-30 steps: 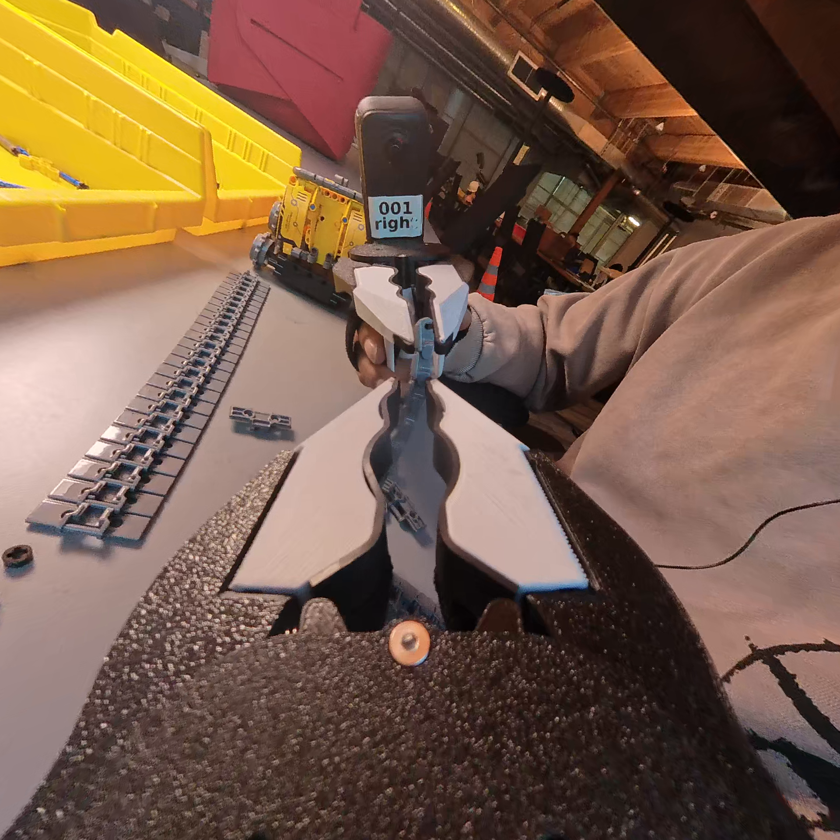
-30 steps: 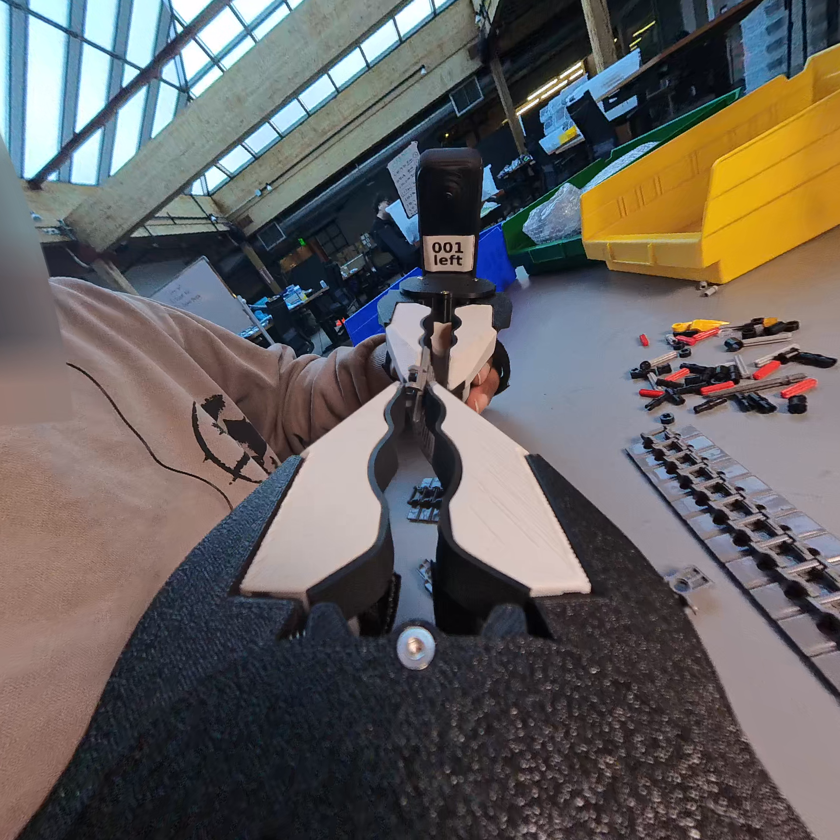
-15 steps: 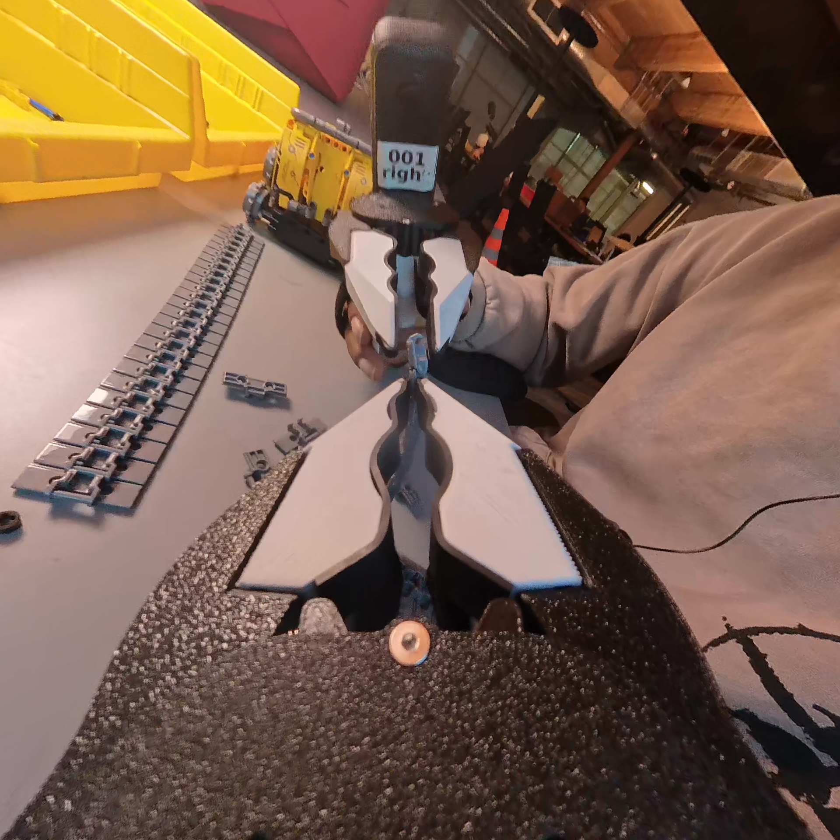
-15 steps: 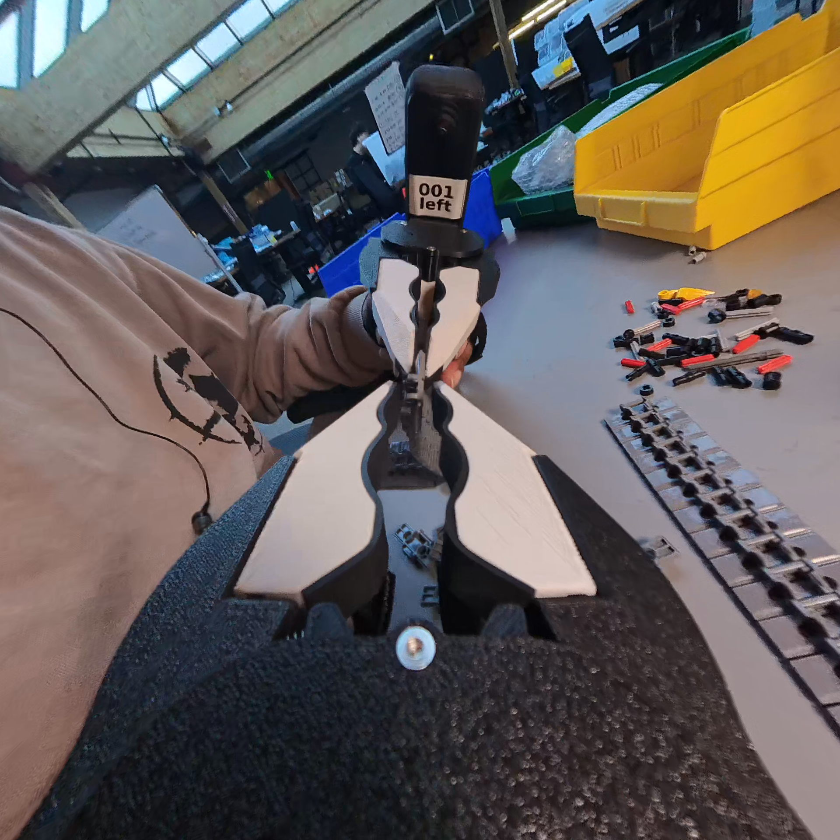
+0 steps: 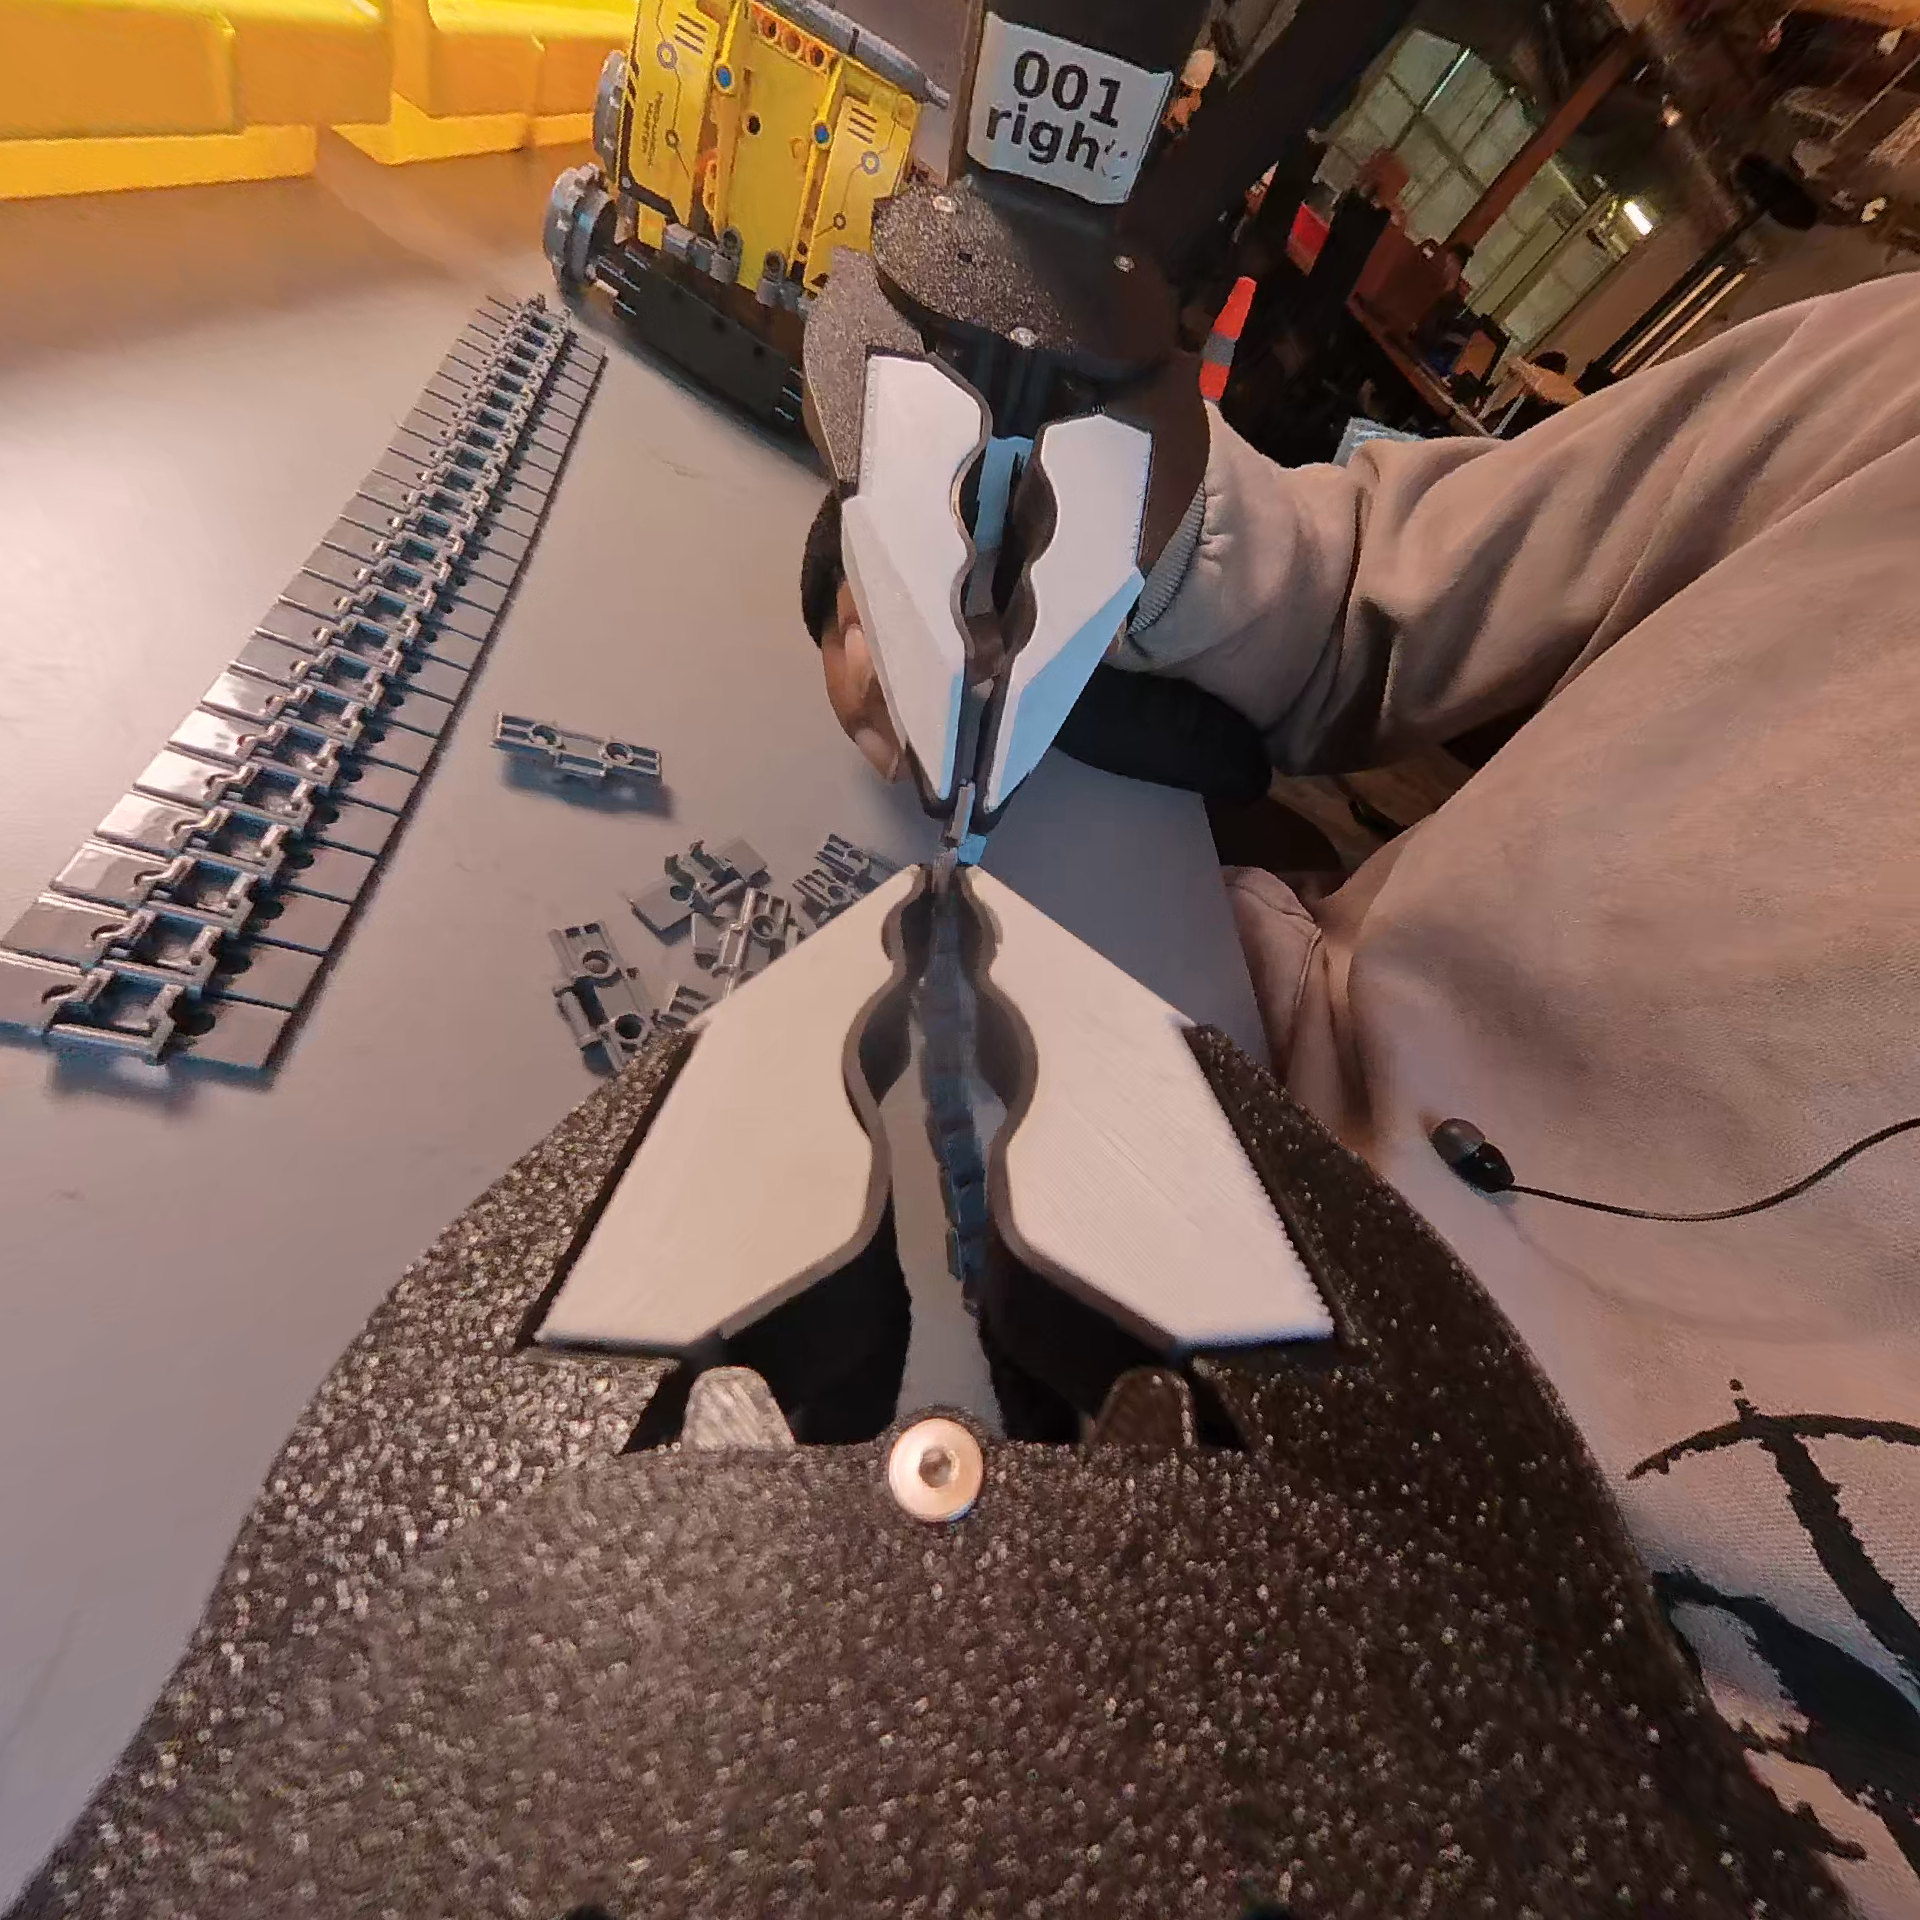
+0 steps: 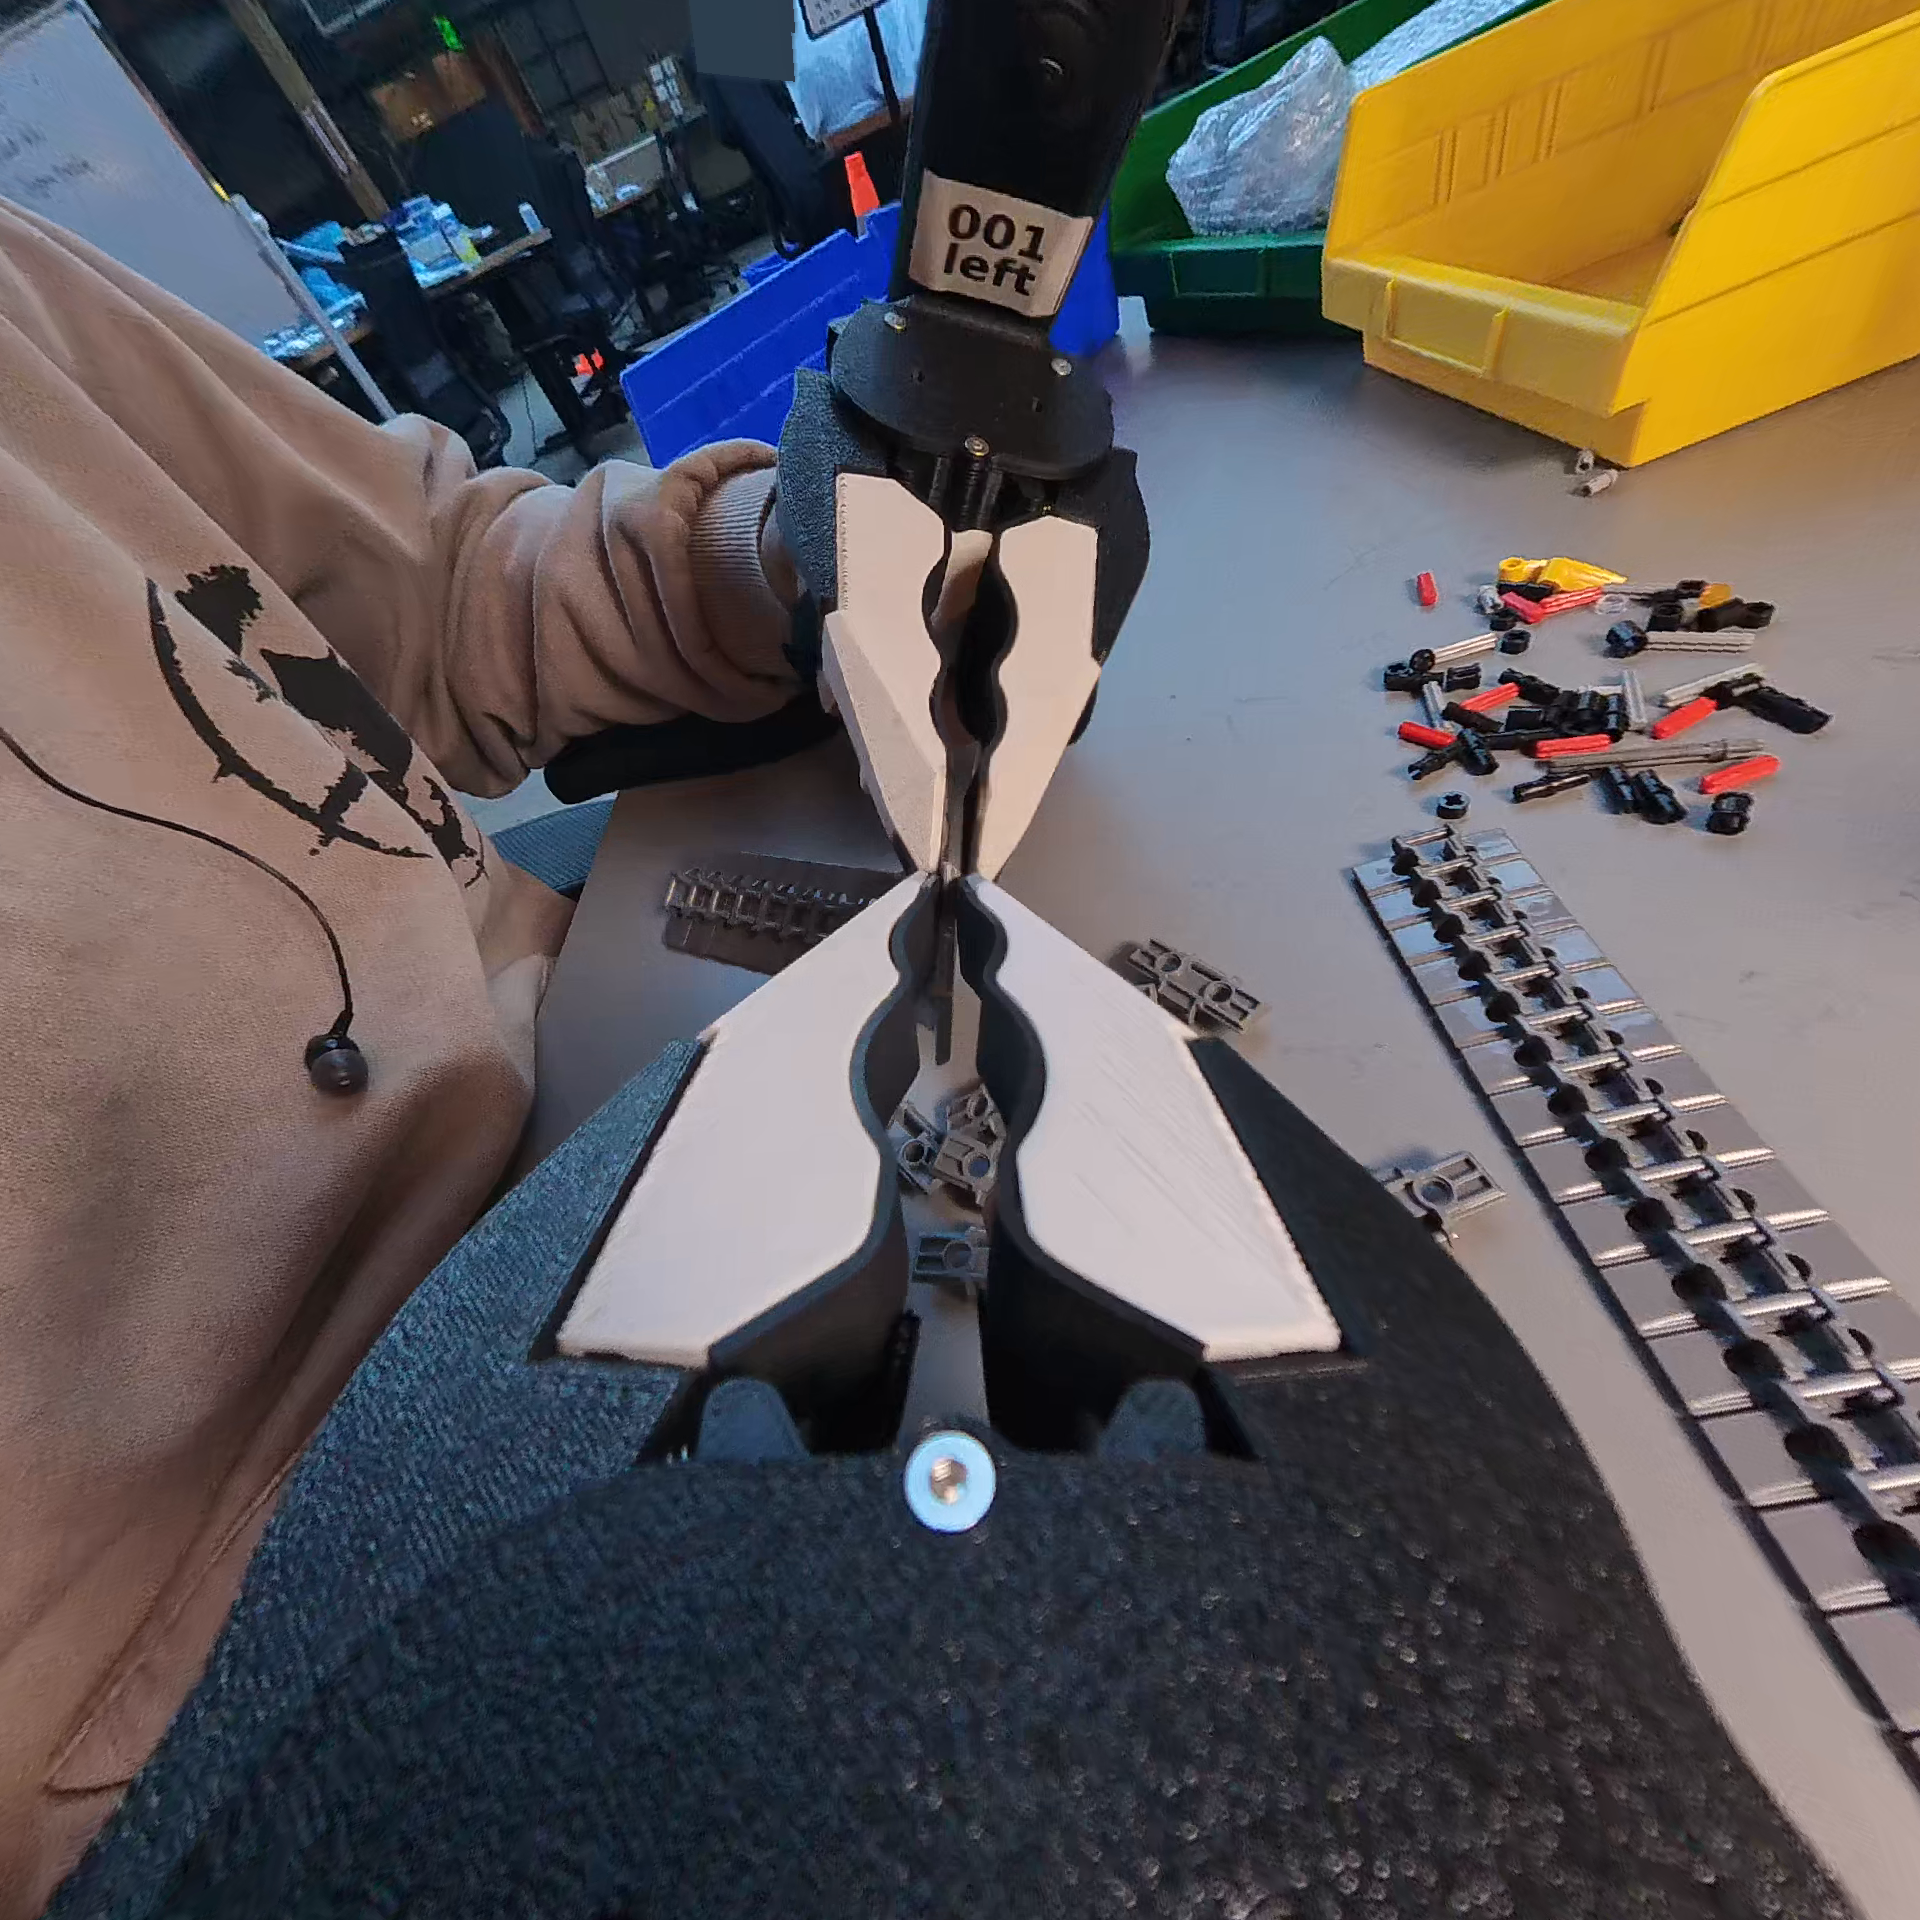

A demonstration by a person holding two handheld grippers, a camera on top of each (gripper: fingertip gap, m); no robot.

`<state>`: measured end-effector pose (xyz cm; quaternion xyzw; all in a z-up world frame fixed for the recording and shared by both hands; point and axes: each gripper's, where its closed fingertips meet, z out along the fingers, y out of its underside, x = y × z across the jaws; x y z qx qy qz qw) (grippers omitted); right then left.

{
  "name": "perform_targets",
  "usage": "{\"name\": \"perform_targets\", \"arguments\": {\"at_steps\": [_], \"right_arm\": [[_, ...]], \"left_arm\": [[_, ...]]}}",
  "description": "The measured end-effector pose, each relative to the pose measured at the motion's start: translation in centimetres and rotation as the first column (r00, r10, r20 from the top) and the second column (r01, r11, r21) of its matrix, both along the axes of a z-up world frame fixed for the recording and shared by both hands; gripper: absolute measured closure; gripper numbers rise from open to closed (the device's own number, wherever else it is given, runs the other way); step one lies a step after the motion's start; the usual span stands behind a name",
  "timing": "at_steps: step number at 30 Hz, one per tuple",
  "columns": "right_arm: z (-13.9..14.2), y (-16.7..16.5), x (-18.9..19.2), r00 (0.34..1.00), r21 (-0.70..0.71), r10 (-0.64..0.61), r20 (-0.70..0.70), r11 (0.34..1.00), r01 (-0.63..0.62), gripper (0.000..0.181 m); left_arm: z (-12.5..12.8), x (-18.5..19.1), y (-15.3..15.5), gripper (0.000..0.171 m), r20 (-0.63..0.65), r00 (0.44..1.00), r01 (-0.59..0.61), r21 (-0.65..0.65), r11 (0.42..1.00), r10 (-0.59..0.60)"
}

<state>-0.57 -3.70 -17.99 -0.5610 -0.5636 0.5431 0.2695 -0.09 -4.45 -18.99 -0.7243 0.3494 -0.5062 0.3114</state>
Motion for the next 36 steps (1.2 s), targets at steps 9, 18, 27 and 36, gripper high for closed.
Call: {"name": "perform_targets", "arguments": {"at_steps": [9,18,27,36], "right_arm": [[-0.8,0.1,0.0,1.0,0.01,-0.004,0.029,1.0,0.003,0.18],[-0.1,-0.2,0.2,1.0,0.078,0.01,-0.007,0.997,-0.01,0.181],[0.6,-5.4,-0.7,0.979,0.382,0.201,-0.041,0.908,-0.171,0.181],[-2.8,1.6,1.2,0.99,0.252,-0.043,0.132,0.968,0.008,0.165]], "left_arm": [[-0.7,0.2,-0.2,0.17,-0.023,1.0,0.01,-0.023,1.0,-0.01],[-0.3,0.3,0.1,0.169,0.024,1.0,-0.003,-0.061,0.998,0.005],[0.8,-0.8,1.6,0.169,-0.037,0.994,-0.106,0.041,0.994,0.107],[0.4,-1.9,1.6,0.169,-0.018,0.996,-0.089,-0.01,0.996,0.089]]}}
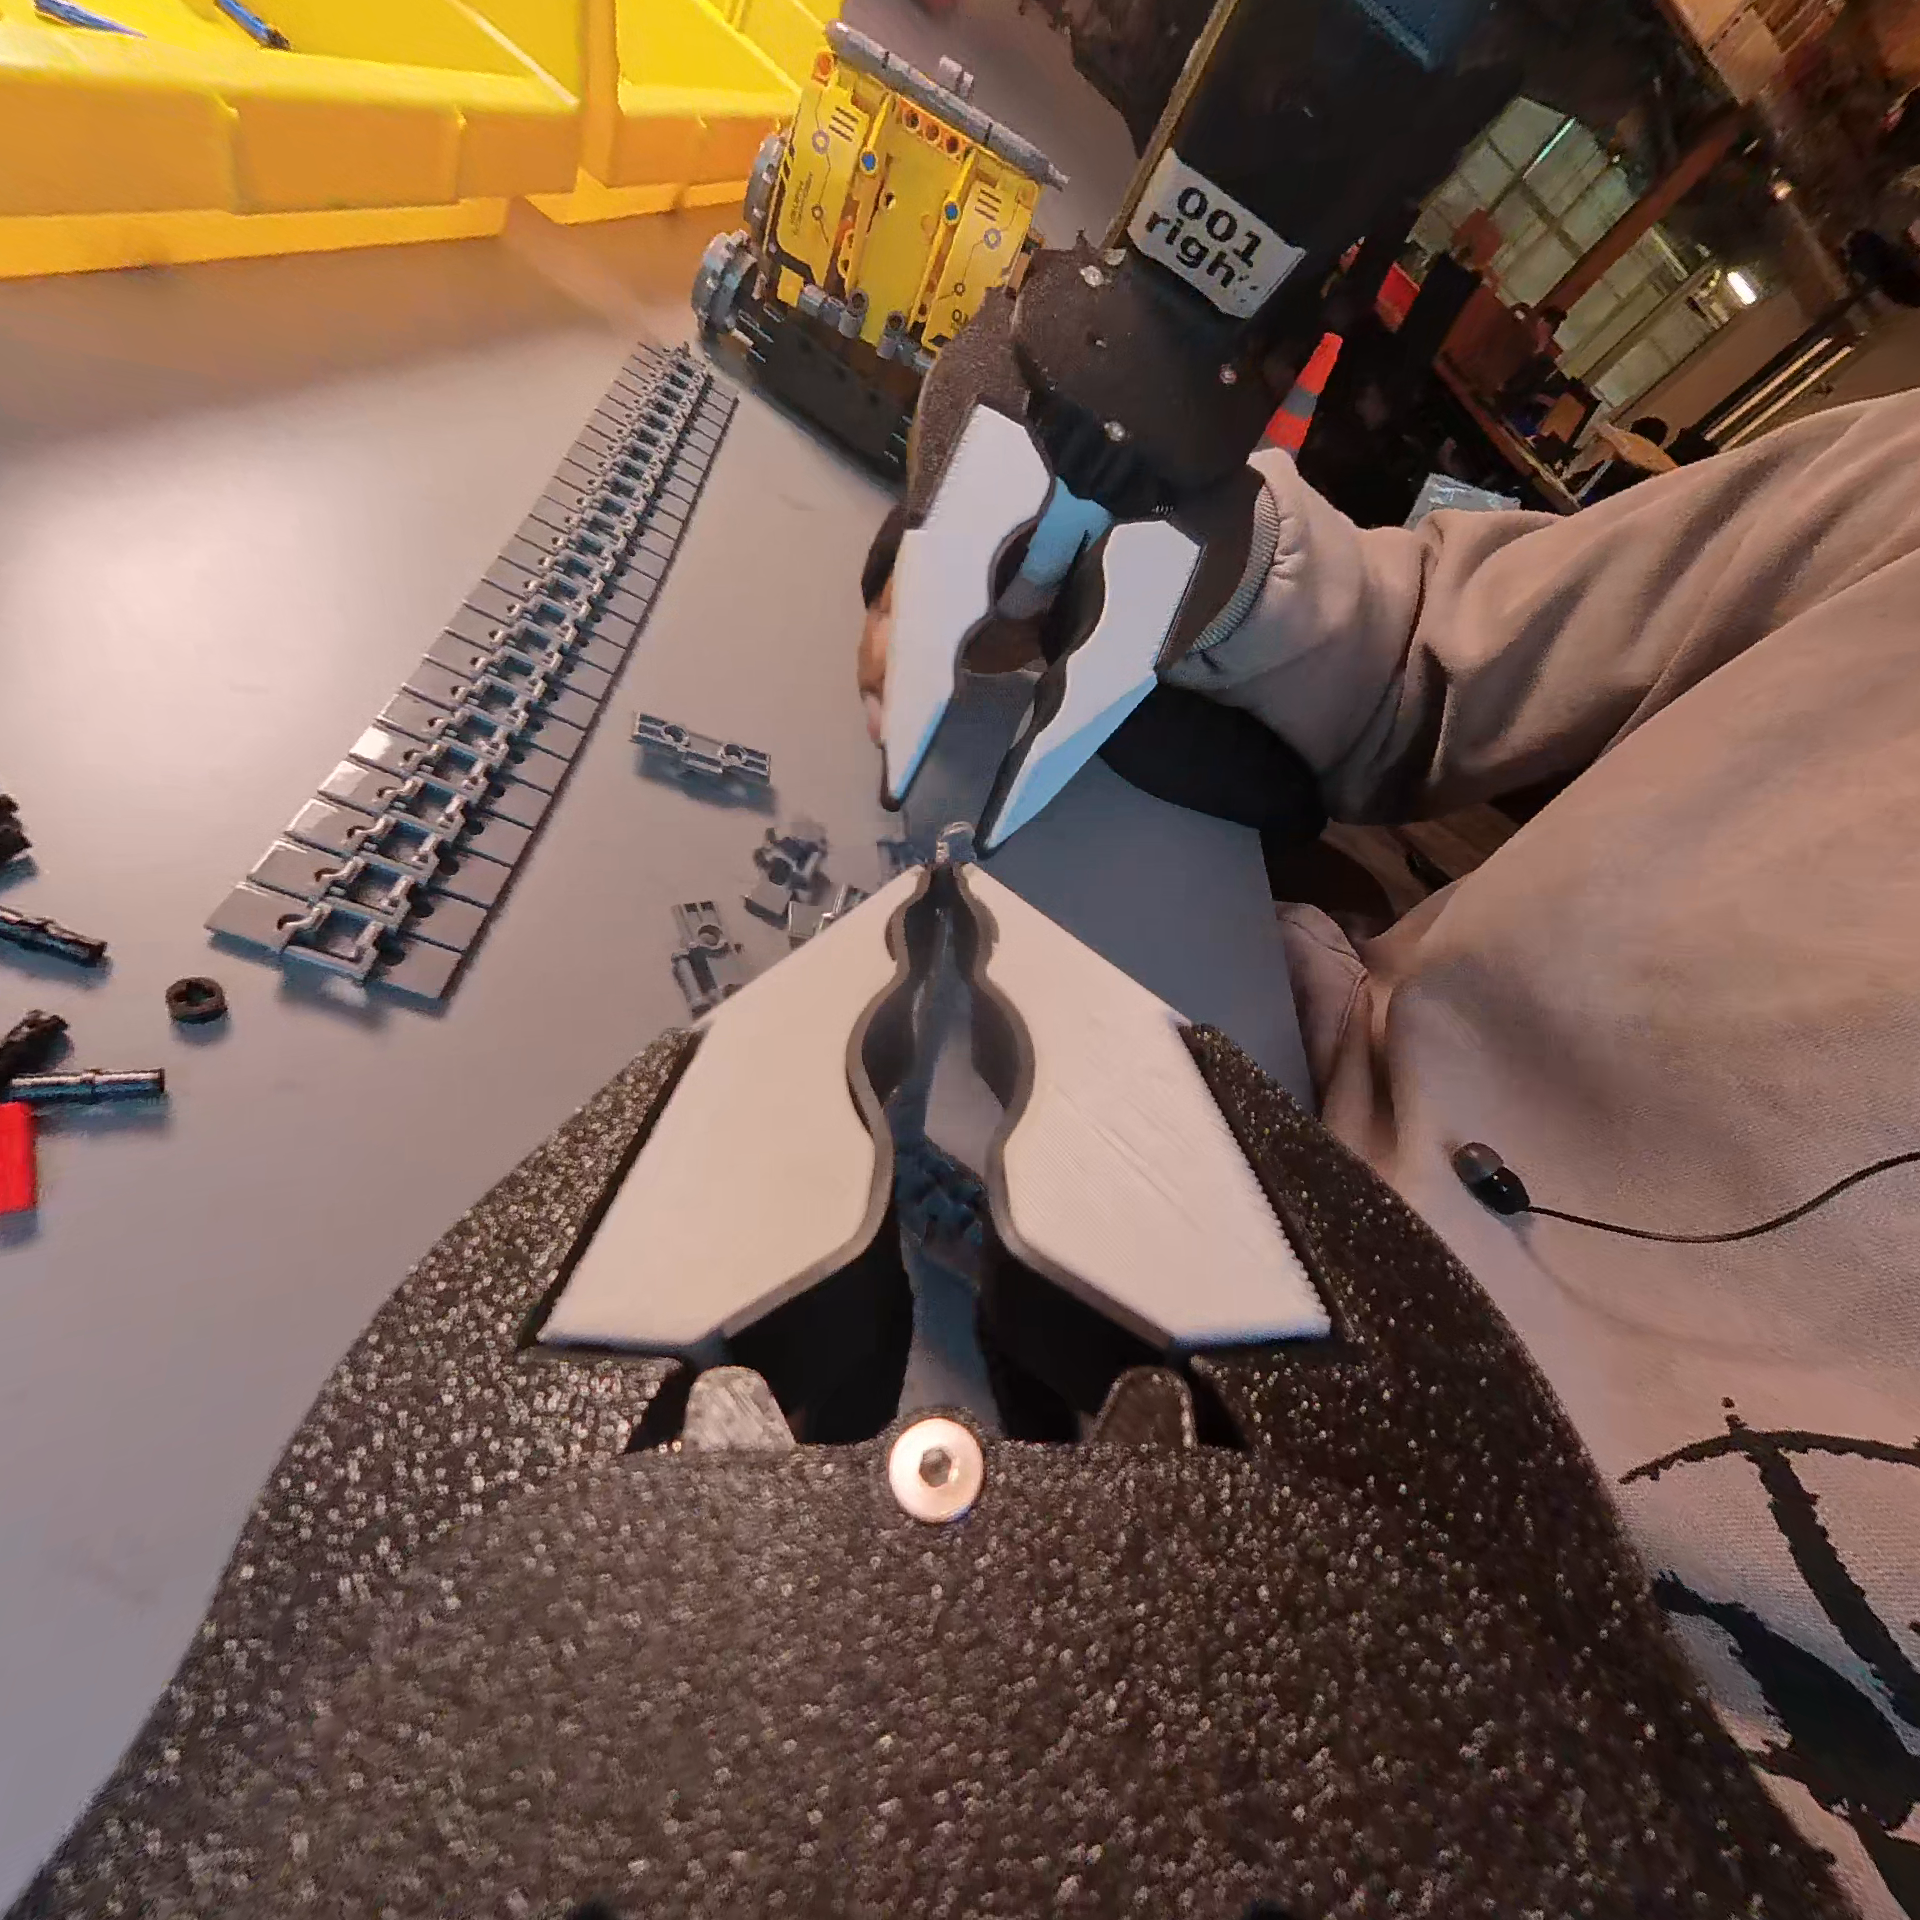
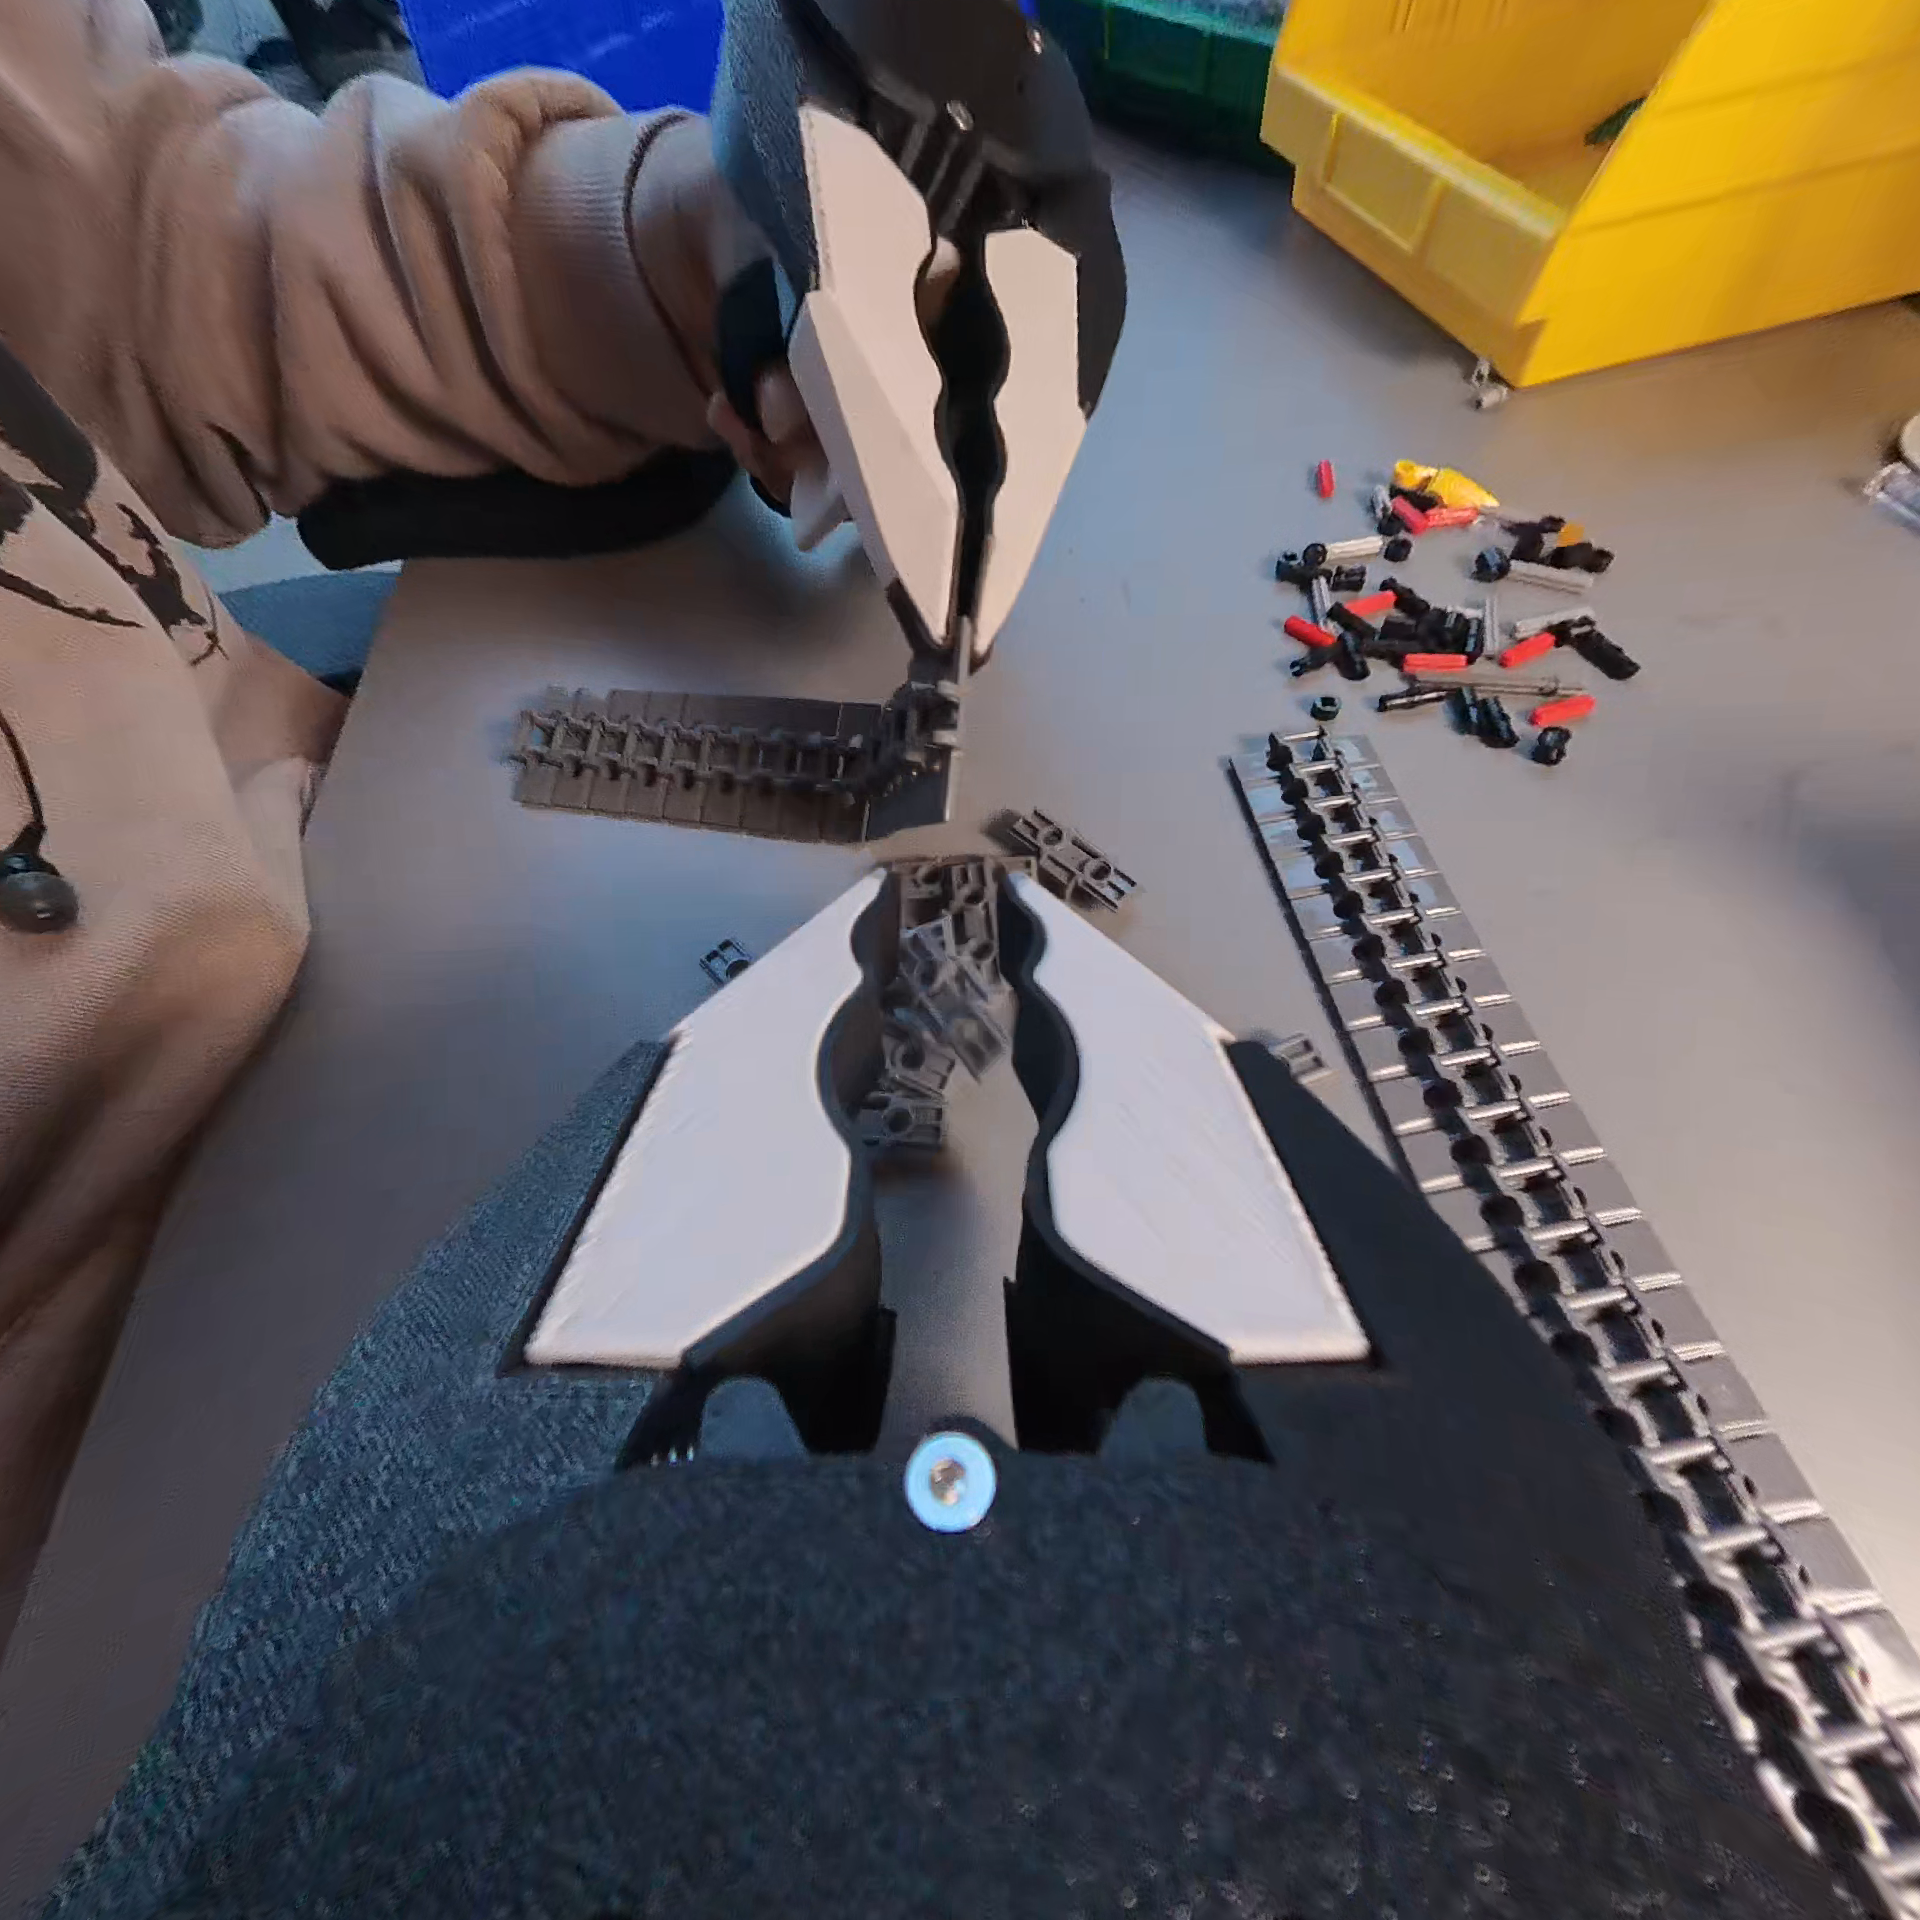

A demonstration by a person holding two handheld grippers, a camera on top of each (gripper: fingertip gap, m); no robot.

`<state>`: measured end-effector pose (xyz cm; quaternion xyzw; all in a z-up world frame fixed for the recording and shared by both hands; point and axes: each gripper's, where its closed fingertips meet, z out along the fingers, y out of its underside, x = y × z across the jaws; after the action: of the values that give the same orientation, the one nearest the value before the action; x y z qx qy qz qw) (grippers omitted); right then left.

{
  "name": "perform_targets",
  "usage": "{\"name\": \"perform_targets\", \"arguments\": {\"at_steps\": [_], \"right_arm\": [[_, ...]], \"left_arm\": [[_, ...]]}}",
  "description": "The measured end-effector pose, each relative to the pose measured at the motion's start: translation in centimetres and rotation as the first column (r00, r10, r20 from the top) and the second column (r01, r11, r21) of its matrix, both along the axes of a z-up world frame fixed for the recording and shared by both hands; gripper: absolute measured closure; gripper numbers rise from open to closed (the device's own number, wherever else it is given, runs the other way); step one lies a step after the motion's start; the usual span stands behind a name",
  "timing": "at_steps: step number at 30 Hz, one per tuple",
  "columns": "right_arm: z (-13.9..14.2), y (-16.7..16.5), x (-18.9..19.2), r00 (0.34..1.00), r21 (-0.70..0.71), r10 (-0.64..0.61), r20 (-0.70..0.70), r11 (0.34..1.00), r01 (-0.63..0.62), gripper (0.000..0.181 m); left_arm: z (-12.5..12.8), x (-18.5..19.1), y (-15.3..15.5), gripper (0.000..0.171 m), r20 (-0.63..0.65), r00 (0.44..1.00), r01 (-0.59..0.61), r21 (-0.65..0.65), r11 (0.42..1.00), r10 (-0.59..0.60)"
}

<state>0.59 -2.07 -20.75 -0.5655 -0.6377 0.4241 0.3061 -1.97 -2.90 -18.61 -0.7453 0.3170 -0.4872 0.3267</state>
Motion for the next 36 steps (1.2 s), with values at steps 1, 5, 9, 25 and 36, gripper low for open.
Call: {"name": "perform_targets", "arguments": {"at_steps": [1,5,9,25,36], "right_arm": [[-0.4,0.1,-0.1,1.0,0.003,-0.008,0.019,1.0,0.008,0.16],[0.6,-0.9,-0.8,0.999,-0.059,0.016,-0.045,0.998,-0.018,0.15],[1.6,-2.1,-1.7,0.996,-0.114,0.039,-0.082,0.992,-0.048,0.173],[3.9,-1.5,-1.2,0.977,-0.315,-0.008,-0.212,0.947,-0.06,0.176],[4.1,-2.1,-1.0,0.979,-0.346,0.02,-0.201,0.934,-0.09,0.171]], "left_arm": [[0.0,0.2,-0.2,0.169,0.002,1.0,0.01,0.001,1.0,-0.01],[-0.1,1.0,-0.9,0.169,-0.007,0.999,0.044,0.011,0.999,-0.044],[-0.2,1.7,-1.2,0.169,-0.007,0.998,0.063,0.016,0.998,-0.063],[1.3,1.6,-1.1,0.169,0.101,0.993,0.063,0.053,0.997,-0.068],[0.4,2.0,-1.7,0.17,0.042,0.994,0.096,0.014,0.995,-0.096]]}}
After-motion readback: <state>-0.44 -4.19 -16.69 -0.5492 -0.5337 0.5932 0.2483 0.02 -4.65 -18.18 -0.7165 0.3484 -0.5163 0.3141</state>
